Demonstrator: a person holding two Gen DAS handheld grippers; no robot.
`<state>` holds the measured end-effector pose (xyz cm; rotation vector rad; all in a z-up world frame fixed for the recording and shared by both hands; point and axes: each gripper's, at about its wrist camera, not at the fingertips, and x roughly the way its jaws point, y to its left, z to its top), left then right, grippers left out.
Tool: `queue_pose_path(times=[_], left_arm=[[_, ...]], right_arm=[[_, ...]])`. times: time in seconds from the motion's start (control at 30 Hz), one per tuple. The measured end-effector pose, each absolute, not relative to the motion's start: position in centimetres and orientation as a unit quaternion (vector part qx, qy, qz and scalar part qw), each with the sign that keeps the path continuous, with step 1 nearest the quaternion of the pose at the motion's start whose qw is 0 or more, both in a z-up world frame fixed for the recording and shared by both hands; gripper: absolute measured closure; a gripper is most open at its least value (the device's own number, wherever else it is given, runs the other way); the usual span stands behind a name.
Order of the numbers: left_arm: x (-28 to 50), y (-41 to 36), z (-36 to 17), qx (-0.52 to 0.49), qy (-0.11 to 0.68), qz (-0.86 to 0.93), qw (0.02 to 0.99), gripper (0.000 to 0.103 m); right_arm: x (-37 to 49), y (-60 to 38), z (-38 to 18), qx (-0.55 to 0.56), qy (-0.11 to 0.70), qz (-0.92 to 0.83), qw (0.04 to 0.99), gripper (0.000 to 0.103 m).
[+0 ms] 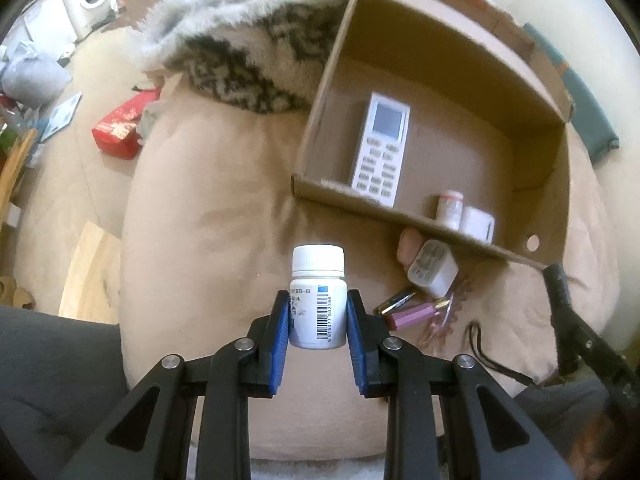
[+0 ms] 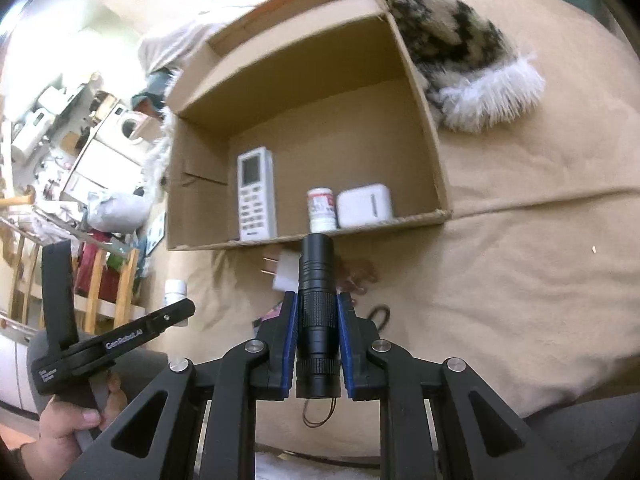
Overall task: Organize rigid objects
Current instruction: 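Carry the pill bottle and flashlight into the box and open both tools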
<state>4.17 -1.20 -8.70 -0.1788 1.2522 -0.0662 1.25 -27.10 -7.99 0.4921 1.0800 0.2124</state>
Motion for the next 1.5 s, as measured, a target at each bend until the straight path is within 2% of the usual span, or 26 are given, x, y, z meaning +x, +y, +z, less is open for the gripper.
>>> queue_pose_path(times=[0.43,0.7,0.83,1.07,1.5], left_arm=[[6.7,-3.1,-0.6,-0.106,0.496,-0.049,0.860,0.079],[10.1,-4.7,1.5,-0.075,0.476,-0.060,0.874,0.079],[12.2,-5.7,0.6,-0.056,0.483,-0.061,0.872,0.079],[15.4,-7.7,-3.4,-0.017,0.506,-0.062,0.860,0.079],[17.0,-9.6,-8.9,0.009,0.531,-0.074,0.844,0.079]], right_arm=[[4.6,-27.8,1.9,0.221,0.425,0.136,0.867,0.083],[8.7,-28.1,5.5,0.208,0.394,0.138,0.884,0.083],[10.8,-28.2,4.6,0.207,0.400,0.135,0.883,0.083],[13.9,-28.4,-0.9,0.216,0.439,0.126,0.863,0.083],[16.2,-27.3,-8.6,0.197,0.506,0.114,0.832,0.083]])
